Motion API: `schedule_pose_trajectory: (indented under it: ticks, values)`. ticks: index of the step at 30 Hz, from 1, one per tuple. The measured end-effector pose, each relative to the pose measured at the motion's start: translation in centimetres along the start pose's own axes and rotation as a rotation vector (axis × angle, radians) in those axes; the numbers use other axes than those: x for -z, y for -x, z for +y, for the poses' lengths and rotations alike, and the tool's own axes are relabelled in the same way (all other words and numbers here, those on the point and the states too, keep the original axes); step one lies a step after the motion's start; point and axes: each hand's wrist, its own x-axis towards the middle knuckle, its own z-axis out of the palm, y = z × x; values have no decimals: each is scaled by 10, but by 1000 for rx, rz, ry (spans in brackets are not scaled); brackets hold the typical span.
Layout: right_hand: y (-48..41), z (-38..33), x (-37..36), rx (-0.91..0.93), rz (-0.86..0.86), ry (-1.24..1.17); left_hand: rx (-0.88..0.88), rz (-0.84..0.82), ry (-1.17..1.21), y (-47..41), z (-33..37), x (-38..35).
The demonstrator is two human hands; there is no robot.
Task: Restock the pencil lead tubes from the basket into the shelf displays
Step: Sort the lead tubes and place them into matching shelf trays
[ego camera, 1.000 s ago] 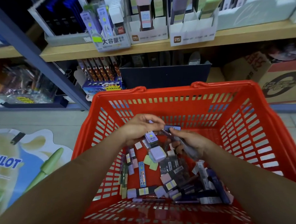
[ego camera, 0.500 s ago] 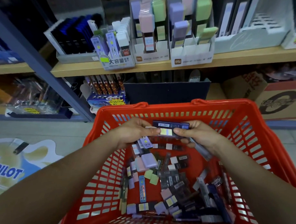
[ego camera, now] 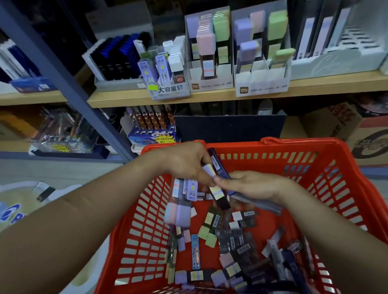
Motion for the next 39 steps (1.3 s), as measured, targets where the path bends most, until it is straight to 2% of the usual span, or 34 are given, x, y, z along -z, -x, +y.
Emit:
schedule_pose_trajectory:
  ticks: [3, 8, 12, 14, 16, 18, 20, 22, 25, 35, 39]
  values:
    - [2, 8, 6, 77, -73, -378, 46, 70, 155, 14, -5, 17]
    - [1, 10, 7, 245, -147, -662, -37, 253, 762, 27, -13, 27]
    - [-3, -2, -6, 395, -84, -813, -47, 576, 1096, 11, 1, 2]
    - [-3, -12, -15, 434, -11, -816, 1, 760, 1320, 3, 13, -9]
    - [2, -26, -23, 445, 126, -690, 92, 939, 1459, -4, 22, -14]
    - [4, -41, -29, 496, 218, -593, 210, 1116, 1465, -10, 31, -15]
    - [2, -55, -35, 558, 398, -589, 207, 1233, 1494, -13, 40, -13]
    - [-4, -63, -36, 594, 587, -695, 133, 1279, 1526, -13, 51, -12]
    - [-9, -70, -32, 580, 722, -841, 78, 1300, 1414, -13, 58, -16]
    - [9, -84, -18, 554, 797, -980, -118, 1124, 1193, 13, 66, -6]
    - [21, -89, -14, 516, 776, -1005, -201, 1017, 1195, 31, 64, 10]
